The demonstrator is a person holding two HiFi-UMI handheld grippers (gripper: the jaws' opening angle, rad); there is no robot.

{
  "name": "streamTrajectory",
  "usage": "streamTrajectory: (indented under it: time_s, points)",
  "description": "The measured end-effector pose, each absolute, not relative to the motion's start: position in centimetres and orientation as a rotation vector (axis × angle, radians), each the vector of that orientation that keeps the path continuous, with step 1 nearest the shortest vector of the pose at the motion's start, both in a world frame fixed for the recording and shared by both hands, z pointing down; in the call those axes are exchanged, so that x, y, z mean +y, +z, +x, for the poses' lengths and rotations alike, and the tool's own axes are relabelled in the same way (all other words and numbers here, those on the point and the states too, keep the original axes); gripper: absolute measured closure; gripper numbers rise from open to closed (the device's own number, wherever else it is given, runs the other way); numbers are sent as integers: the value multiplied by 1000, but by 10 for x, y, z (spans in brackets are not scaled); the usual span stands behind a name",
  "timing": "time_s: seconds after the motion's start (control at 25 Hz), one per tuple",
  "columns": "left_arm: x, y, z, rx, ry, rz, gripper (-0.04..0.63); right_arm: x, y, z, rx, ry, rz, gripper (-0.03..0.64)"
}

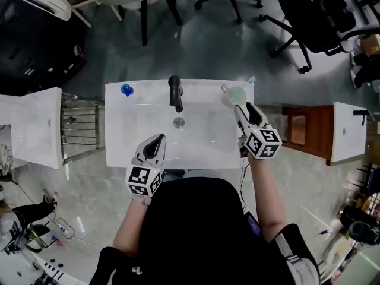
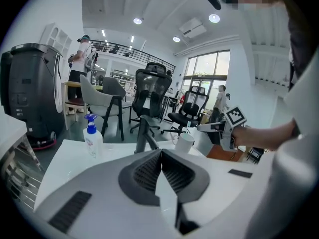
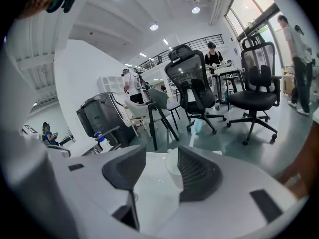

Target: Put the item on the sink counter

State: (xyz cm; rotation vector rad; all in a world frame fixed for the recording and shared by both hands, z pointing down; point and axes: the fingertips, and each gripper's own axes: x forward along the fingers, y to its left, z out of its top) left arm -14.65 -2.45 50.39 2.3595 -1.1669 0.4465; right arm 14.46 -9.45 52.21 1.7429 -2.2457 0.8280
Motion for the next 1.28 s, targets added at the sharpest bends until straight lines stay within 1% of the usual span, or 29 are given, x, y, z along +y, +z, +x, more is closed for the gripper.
streamTrajectory:
  time_s: [0.12,0.28,0.48,0.76,1.28]
  points:
    - [-37,493,-135,-1127,418,2405,572,-83,496,129,-2309,786,1734,410]
    - [-45,482,-118,-1063,390,2453,572,-64,466,112,-2369,738,1729,489]
    - [-48,470,-99,-977,359,2501,572,-39,438,97,-2444,726,1723,539]
    - [-44,456,-76,-882,351,2567,572,-7,426,92,-2430,665,1755,560]
    - [-28,445,-56,-784,375,2643,572,29,421,83,-2394,500,1770,563]
